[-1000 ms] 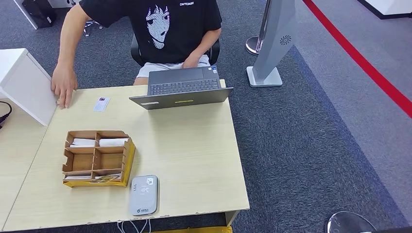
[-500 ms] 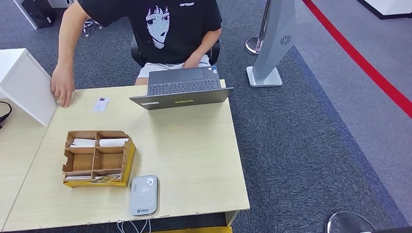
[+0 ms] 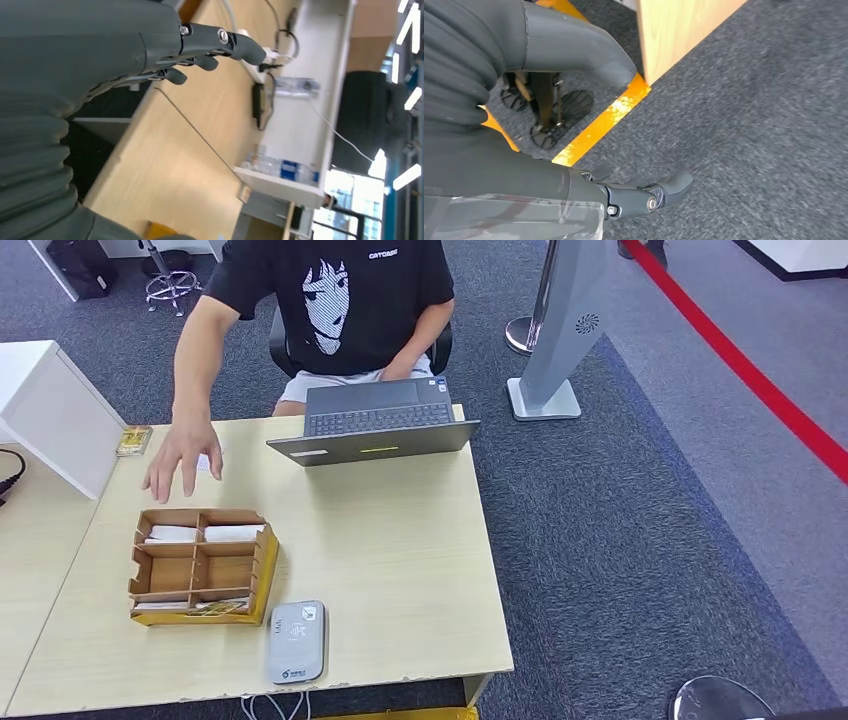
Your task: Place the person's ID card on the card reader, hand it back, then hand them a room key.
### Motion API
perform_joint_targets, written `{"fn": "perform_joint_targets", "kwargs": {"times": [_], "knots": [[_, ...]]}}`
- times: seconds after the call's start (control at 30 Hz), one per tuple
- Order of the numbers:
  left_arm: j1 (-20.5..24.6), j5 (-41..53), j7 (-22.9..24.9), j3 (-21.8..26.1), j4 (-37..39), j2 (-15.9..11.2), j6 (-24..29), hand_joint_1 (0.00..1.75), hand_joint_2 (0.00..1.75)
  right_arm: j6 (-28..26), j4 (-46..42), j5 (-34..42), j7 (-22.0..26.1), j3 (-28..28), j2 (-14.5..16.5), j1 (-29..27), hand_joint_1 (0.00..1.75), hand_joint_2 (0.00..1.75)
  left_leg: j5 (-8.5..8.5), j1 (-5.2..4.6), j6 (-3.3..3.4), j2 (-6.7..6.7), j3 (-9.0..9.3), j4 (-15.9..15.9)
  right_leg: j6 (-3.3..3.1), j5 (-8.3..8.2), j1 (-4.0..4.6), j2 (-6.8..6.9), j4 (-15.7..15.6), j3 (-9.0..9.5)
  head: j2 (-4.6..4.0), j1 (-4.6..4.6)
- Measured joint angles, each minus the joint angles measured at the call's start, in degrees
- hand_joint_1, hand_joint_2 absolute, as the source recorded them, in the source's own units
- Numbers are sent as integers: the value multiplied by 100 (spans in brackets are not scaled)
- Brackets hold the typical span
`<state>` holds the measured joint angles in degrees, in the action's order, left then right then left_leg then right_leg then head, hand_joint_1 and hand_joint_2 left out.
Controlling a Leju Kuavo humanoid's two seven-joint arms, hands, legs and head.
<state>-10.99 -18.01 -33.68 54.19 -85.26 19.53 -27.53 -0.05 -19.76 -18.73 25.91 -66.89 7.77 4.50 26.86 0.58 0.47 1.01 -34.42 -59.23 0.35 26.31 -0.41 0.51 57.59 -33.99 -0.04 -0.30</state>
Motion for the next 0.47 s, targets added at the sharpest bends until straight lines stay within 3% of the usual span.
{"fn": "perform_joint_targets", "kwargs": {"times": [0.17,0.47], "knots": [[248,204,71,560,751,-10,-288,0,175,-135,69,-85,-120,-25,-20,14,0,175,0,-2,0,0,2,0,0,0,0,0,0,1,0,-1],[570,484,246,1077,1489,-24,-194,0,175,-205,144,-186,-233,-30,-33,24,0,175,0,-2,0,-3,1,0,0,0,-1,3,-1,4,0,-1]]}}
